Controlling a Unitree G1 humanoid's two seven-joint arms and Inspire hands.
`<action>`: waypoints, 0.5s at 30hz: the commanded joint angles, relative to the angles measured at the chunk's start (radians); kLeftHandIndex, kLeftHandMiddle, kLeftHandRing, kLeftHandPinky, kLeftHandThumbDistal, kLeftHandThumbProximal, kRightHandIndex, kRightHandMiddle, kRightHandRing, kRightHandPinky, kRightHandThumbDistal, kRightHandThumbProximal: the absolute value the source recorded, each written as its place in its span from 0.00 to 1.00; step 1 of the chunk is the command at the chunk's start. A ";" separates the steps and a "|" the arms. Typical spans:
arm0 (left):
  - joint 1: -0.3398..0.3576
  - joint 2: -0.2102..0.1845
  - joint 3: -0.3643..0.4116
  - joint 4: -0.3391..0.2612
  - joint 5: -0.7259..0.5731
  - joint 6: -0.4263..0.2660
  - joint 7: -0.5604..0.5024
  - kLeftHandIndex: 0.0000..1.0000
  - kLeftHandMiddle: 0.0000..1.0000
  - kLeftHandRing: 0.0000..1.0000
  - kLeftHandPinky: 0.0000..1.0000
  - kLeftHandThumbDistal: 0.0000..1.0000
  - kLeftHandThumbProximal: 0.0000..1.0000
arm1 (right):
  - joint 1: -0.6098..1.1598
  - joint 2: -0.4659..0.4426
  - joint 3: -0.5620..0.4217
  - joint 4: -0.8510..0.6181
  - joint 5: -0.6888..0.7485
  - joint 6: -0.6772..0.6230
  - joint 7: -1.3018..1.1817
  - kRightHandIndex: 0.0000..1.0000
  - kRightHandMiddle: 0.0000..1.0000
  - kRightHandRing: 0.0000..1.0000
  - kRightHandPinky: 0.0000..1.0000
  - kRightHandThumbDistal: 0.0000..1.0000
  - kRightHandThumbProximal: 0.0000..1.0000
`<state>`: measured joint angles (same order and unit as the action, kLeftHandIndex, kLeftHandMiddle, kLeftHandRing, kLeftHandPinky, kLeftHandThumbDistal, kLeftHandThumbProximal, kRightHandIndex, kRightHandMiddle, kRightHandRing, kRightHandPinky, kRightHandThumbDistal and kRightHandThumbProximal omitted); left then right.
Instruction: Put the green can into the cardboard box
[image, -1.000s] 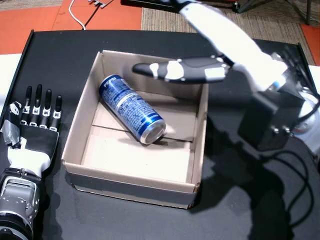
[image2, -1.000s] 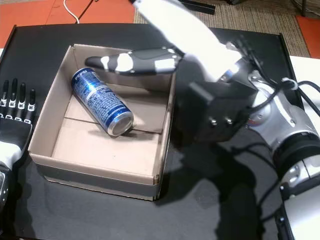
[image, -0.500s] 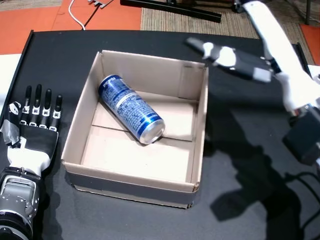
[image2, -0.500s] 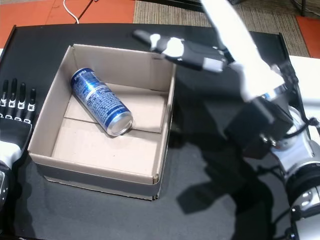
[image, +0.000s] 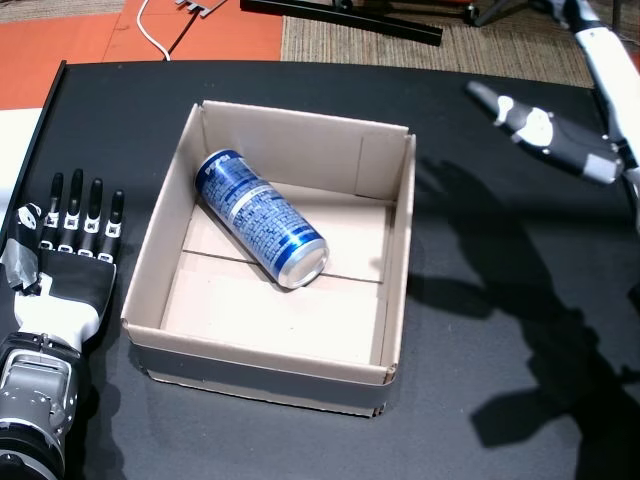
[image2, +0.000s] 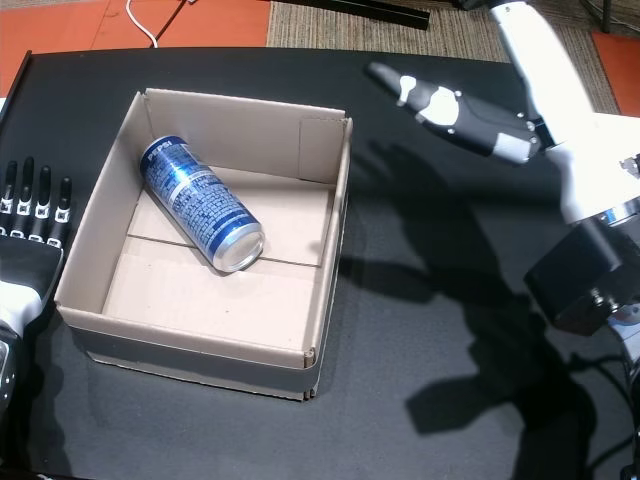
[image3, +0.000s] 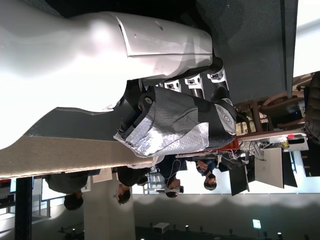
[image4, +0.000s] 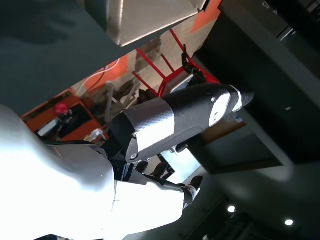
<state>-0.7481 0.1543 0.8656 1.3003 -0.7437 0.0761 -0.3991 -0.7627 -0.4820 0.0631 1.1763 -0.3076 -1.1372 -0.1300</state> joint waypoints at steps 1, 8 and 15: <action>0.072 -0.018 -0.008 0.042 0.022 0.013 0.065 0.55 0.52 0.60 0.74 0.00 0.53 | 0.037 -0.016 -0.007 0.003 0.019 -0.003 0.026 0.80 0.87 0.91 0.96 1.00 0.68; 0.078 -0.019 -0.009 0.040 0.023 0.012 0.057 0.54 0.51 0.60 0.75 0.00 0.50 | 0.127 -0.018 -0.022 -0.004 0.024 -0.031 0.020 0.83 0.90 0.91 0.97 0.99 0.70; 0.084 -0.018 -0.014 0.037 0.026 0.013 0.054 0.53 0.51 0.59 0.74 0.00 0.50 | 0.258 -0.020 -0.050 -0.040 0.062 -0.037 0.053 0.85 0.87 0.90 0.98 1.00 0.74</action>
<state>-0.7398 0.1548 0.8633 1.2992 -0.7436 0.0760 -0.3995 -0.5447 -0.4928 0.0218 1.1487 -0.2687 -1.1616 -0.0881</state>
